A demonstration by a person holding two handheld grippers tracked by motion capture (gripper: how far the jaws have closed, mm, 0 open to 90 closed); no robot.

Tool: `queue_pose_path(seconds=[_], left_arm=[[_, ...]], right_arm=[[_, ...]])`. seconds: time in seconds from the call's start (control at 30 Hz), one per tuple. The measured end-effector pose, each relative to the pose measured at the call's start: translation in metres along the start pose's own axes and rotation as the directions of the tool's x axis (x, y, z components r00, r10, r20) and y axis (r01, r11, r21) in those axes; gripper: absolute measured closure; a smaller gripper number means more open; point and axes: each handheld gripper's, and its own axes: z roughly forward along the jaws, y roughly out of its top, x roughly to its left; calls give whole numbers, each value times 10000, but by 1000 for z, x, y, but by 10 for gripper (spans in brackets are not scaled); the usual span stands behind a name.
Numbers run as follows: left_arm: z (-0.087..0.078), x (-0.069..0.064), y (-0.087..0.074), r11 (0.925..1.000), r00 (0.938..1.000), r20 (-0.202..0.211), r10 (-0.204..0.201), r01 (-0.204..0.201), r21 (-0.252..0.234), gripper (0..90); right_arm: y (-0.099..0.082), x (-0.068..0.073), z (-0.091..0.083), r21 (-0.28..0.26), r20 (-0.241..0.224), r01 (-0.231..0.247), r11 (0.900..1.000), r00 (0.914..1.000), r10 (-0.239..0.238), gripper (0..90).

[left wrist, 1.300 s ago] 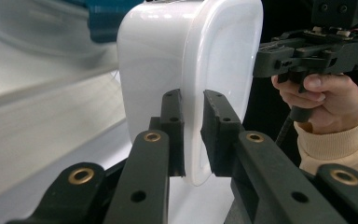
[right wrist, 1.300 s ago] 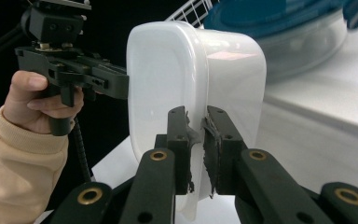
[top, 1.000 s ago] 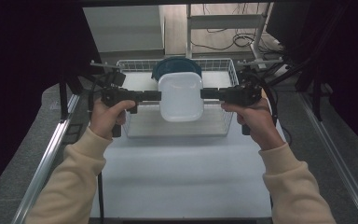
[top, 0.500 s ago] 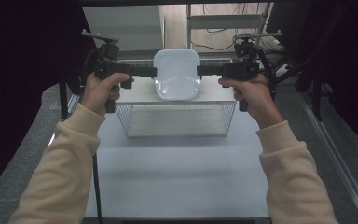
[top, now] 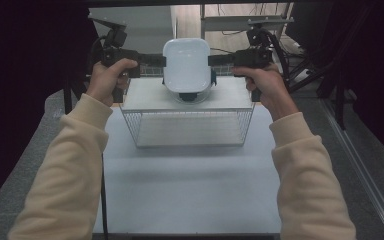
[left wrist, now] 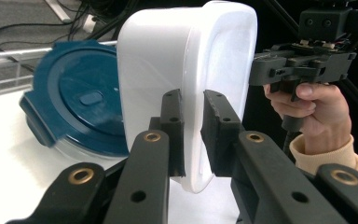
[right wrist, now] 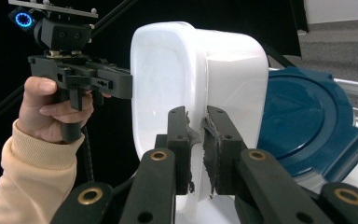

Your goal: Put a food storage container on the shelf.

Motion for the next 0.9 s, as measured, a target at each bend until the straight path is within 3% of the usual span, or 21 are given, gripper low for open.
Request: queue_pose_path(seconds=[0.23, 0.37, 0.47, 0.7, 0.83, 0.9], left_arm=[[12, 22, 8, 9979, 9978, -118, -645, 646, 107, 791], [15, 31, 14, 9954, 9954, 80, -956, 955, 58, 788], [20, 38, 18, 9914, 9912, 223, -1305, 1305, 27, 772], [30, 59, 21, 9722, 9699, 746, -2320, 2337, -143, 750], [35, 68, 22, 9627, 9603, 819, -2666, 2694, -247, 734], [38, 72, 22, 9602, 9588, 670, -2760, 2781, -251, 725]], right_arm=[[12, -15, 13, 307, 333, -569, 9979, 9979, 559, 802], [14, -31, 19, 145, -155, -1344, 9908, 9908, 1346, 792], [17, -41, 22, 142, -250, -1715, 9851, 9848, 1718, 774], [19, -67, 30, 124, -797, -2874, 9577, 9545, 2874, 748], [20, -76, 35, 17, -860, -3390, 9408, 9373, 3379, 738], [19, -80, 37, -41, -794, -3567, 9342, 9314, 3553, 738]])
